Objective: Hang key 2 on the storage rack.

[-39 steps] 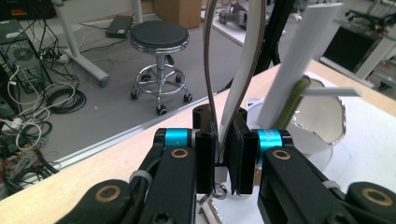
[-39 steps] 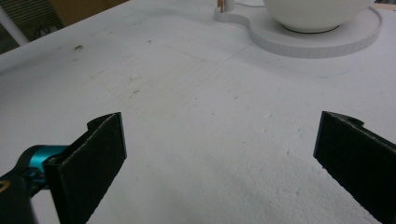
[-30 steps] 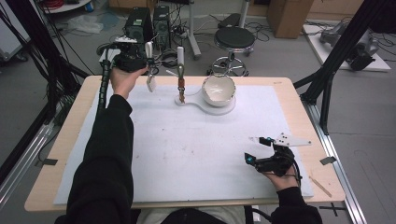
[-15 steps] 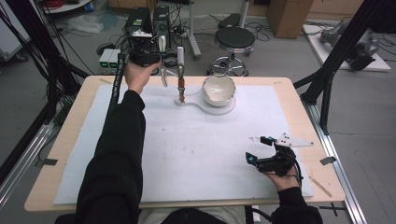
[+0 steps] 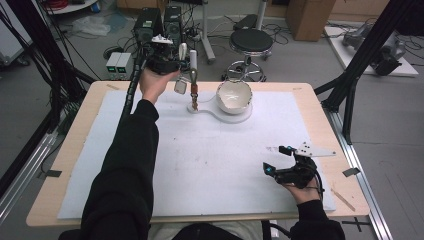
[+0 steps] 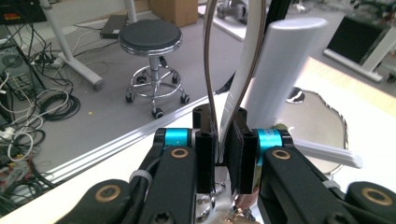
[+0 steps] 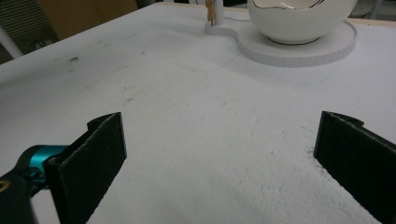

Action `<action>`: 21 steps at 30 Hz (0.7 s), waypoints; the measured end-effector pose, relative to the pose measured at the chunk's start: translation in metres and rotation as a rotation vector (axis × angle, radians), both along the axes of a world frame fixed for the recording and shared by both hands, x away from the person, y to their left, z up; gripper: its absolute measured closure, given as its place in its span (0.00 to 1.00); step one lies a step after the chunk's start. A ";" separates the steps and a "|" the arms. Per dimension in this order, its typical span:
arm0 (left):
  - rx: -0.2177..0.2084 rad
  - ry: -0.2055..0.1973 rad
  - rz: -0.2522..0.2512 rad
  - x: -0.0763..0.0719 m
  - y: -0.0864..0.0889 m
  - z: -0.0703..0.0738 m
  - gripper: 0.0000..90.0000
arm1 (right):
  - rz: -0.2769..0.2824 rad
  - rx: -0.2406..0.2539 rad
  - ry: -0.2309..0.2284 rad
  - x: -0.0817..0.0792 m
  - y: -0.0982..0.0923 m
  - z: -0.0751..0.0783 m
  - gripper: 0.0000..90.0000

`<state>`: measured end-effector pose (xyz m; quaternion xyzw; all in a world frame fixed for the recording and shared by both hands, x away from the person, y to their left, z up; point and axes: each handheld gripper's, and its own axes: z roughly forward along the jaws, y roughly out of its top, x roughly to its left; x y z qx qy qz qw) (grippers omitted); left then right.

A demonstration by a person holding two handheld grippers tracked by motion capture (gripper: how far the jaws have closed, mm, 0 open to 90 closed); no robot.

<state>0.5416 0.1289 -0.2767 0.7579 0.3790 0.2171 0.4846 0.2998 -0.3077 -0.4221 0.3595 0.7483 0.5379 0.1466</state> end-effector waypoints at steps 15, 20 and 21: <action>-0.003 0.057 -0.023 0.004 -0.007 -0.012 0.92 | -0.015 0.001 -0.006 0.000 -0.003 0.001 0.02; -0.008 0.091 -0.006 0.003 -0.005 -0.017 0.88 | -0.019 0.002 -0.010 0.000 -0.003 0.001 0.02; -0.009 0.099 0.007 0.002 -0.005 -0.018 0.81 | -0.019 0.003 -0.008 0.000 -0.003 0.001 0.02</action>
